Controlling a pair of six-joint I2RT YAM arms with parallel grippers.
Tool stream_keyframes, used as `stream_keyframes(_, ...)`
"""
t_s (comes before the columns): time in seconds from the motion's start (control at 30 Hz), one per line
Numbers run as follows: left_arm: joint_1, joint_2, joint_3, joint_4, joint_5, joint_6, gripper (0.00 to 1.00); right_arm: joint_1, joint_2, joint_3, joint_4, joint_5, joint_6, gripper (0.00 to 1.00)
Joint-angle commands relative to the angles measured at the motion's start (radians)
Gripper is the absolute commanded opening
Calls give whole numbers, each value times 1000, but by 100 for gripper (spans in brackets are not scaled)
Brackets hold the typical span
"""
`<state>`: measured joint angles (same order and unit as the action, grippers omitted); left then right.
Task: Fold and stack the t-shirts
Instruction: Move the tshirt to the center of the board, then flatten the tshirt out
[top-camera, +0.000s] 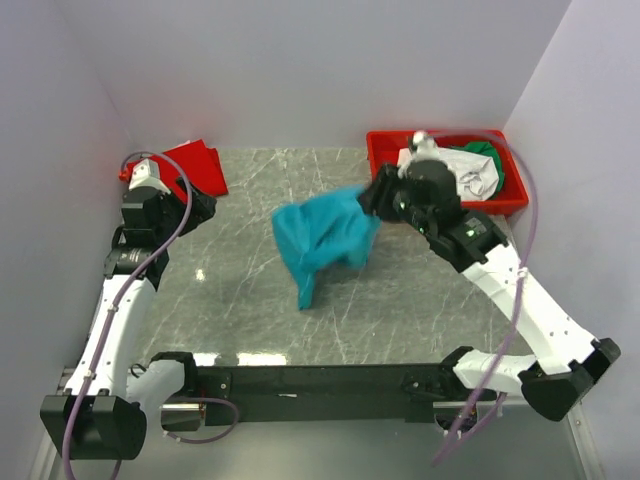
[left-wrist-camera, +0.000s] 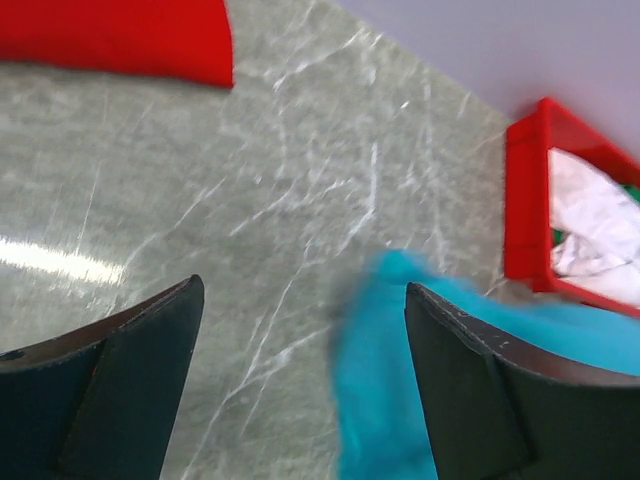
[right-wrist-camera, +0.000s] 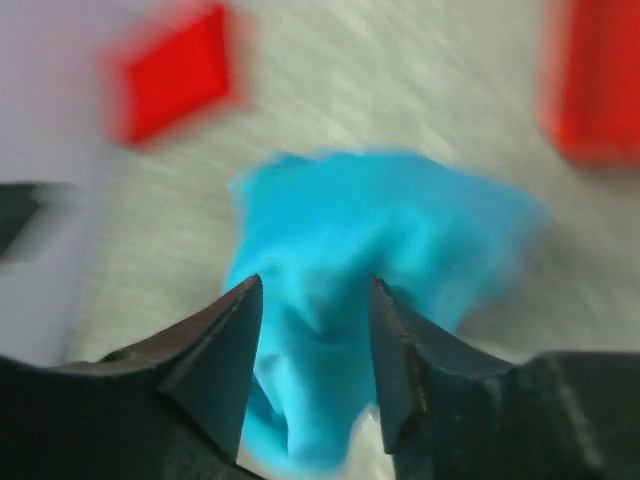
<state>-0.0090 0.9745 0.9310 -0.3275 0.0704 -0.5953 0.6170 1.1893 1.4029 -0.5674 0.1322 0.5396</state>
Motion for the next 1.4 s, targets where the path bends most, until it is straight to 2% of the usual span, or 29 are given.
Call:
stream_keyframes(0.0, -31, -13, -40, -37, -64, 9, 87, -126, -26, -233, -97, 18, 181, 58)
stream_keyframes(0.03, -72, -11, -46, -45, -67, 11, 86, -144, -39, -308, -106, 12, 194, 59)
stream_keyframes(0.13, -173, -11, -72, -68, -113, -26, 86, -154, -112, -395, -126, 53, 168, 63)
stream_keyframes(0.23, -268, -19, -103, -71, -110, -86, 86, -168, -161, -421, -160, 58, 148, 64)
stream_keyframes(0.43, -396, -7, -196, -139, -110, -196, 84, -169, -154, -499, -111, -78, 160, 62)
stream_keyframes(0.6, -450, 49, -265, -159, -80, -273, 83, -169, -94, -541, -63, -178, 180, 58)
stream_keyframes(0.77, -468, 127, -268, -177, -67, -276, 69, -168, -54, -521, -61, -197, 166, 57)
stream_keyframes(0.87, -482, 187, -267, -165, -28, -261, 65, -169, -40, -510, -57, -200, 165, 57)
stream_keyframes(1.07, -580, 303, -230, -182, -47, -259, 55, -168, 30, -476, -66, -209, 157, 56)
stream_keyframes(1.37, -626, 360, -258, -154, -15, -262, 54, -168, 75, -463, -52, -229, 191, 56)
